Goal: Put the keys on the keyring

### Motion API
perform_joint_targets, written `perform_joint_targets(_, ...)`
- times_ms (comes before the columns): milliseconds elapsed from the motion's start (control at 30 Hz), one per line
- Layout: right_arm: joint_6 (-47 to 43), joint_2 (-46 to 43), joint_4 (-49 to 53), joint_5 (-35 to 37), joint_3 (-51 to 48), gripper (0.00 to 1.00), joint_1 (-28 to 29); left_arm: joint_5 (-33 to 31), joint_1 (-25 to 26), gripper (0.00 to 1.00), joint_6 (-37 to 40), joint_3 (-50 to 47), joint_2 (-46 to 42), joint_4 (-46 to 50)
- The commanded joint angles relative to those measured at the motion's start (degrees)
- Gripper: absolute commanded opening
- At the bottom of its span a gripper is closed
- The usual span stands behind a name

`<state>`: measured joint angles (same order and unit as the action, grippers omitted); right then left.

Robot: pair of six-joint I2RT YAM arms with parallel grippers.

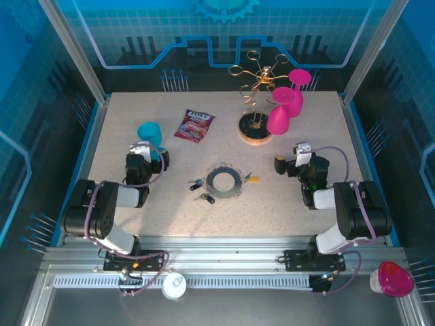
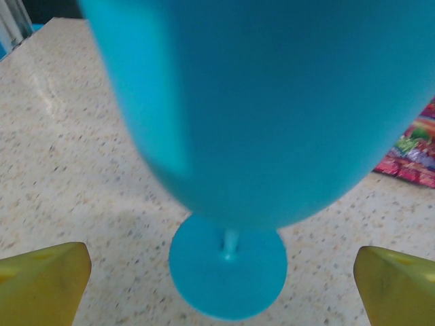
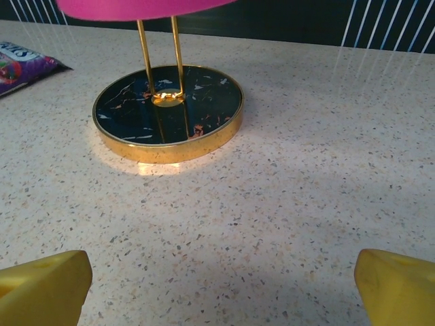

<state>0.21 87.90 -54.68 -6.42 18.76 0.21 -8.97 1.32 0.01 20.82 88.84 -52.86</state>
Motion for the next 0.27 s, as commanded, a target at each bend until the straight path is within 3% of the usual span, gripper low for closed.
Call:
perform_joint_targets(0,1.51,0.34,-0.47,0.7,1.99,1.0,-0.91,5.19,-0.86,0.99,0.26,1.75,0.21,1.21)
perform_joint_targets(233,1.25,0.16,0.97,3.99,2.46,1.0,0.06,5.69,-1.11,0.99,0.44,1.55,0.12,0.8)
